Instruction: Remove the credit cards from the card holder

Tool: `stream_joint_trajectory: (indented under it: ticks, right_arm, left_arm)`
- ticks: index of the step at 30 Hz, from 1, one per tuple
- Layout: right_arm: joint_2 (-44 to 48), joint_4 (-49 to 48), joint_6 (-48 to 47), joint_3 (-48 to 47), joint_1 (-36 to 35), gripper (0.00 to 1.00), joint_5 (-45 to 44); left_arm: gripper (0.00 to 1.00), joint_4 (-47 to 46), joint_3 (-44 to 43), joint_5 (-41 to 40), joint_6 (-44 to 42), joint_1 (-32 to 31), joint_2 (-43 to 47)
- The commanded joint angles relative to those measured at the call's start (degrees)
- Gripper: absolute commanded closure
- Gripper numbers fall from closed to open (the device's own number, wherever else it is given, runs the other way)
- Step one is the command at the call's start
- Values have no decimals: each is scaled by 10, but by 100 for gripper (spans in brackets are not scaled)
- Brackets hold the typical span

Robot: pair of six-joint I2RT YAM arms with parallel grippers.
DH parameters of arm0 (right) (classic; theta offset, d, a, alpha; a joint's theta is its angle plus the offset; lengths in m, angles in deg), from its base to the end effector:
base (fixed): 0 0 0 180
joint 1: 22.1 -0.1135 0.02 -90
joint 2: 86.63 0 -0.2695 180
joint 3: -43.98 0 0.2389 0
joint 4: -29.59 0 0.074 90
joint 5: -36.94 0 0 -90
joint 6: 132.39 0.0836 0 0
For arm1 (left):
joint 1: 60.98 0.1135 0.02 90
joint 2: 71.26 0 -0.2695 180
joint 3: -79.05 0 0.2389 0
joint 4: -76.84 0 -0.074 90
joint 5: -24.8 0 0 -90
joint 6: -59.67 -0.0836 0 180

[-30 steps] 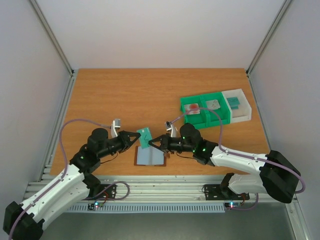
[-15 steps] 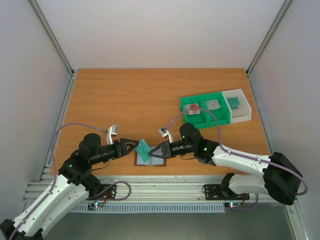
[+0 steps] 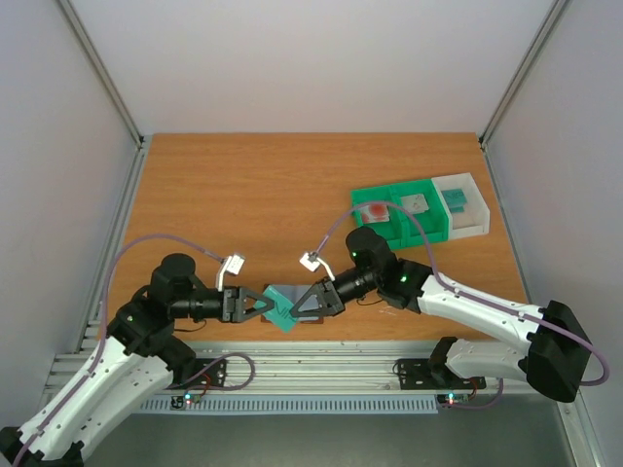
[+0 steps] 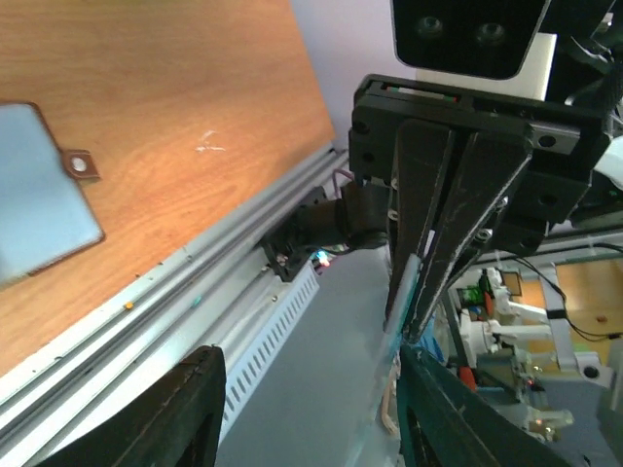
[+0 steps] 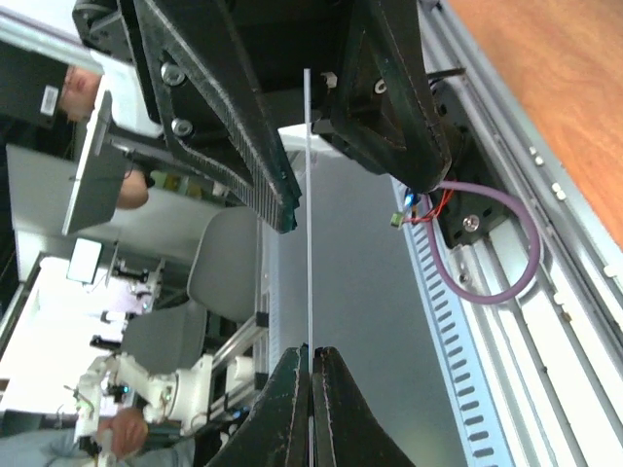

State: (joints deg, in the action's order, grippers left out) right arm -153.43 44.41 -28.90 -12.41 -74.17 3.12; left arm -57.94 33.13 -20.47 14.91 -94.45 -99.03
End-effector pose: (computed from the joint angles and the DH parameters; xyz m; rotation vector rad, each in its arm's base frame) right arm 0.1037 0.2461 0.2667 -1.3666 1.7497 1.6658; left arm 0.0738 -0.1193 0.2528 0.3320 2.2905 -1.5850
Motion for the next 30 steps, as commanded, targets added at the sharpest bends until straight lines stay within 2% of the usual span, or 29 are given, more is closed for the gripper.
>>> stream_joint_trajectory:
  ticks: [1, 8, 13, 14, 16, 19, 21, 26, 30]
  right_arm:
    - [-8, 76, -66, -33, -3, 99, 47]
    - [-7, 136, -110, -50, -18, 99, 72]
    - [-20, 187, -148, -70, -29, 99, 76]
    - [-22, 189, -149, -72, -30, 99, 74]
    - [-22, 188, -148, -72, -31, 99, 69]
    - [-23, 189, -147, -74, -31, 99, 59]
    - [-22, 189, -145, -74, -31, 98, 49]
    - [-13, 207, -147, -75, -31, 90, -8]
    - [7, 195, -117, -65, -30, 72, -73]
  left_arm:
    - [54, -14, -15, 71, -22, 0, 1]
    - [56, 5, -16, 91, -33, 0, -6]
    - [59, -17, -14, 120, -17, 0, -1]
    - [64, -22, -13, 126, -14, 0, 0]
    - [82, -27, -9, 135, -13, 0, 2]
    - [99, -34, -3, 139, -7, 1, 1]
    - [100, -30, -2, 136, -3, 0, -1]
    - [100, -30, -3, 116, -3, 0, -1]
    - [100, -49, -12, 101, 9, 1, -12]
